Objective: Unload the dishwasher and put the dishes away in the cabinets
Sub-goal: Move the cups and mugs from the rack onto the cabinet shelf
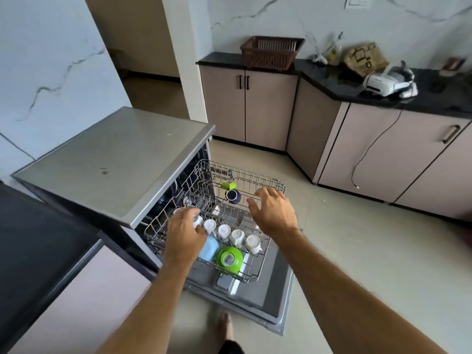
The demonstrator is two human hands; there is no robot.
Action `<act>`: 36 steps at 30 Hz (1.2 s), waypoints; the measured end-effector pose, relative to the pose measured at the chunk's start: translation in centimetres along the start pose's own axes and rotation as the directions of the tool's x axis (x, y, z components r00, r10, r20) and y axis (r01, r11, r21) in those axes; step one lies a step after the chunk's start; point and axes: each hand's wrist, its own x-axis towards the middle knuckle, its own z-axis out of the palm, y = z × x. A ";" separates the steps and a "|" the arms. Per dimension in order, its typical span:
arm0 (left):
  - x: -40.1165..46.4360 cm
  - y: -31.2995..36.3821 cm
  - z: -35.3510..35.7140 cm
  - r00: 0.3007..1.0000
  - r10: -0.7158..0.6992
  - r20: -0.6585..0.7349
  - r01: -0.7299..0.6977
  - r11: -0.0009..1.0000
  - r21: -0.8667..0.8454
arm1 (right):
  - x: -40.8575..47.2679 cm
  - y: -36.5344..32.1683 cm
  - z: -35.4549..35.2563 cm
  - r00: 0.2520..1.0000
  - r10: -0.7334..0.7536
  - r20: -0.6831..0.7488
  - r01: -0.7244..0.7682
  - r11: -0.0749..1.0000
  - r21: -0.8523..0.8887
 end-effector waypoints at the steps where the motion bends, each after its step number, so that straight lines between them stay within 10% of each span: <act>1: 0.6 0.0 0.3 1.000 0.001 0.013 -0.001 1.000 -0.002 | 0.4 0.4 0.1 1.000 0.010 0.004 -0.010 1.000 -0.002; 16: 14.4 -2.6 12.0 0.953 0.162 0.255 -0.175 0.984 0.030 | 12.8 6.4 7.4 0.968 0.221 0.117 -0.226 0.973 0.035; 36: 22.6 -7.3 28.0 0.908 -0.139 0.394 0.103 0.988 0.112 | 17.3 10.5 23.4 0.891 0.290 0.349 -0.361 0.919 0.158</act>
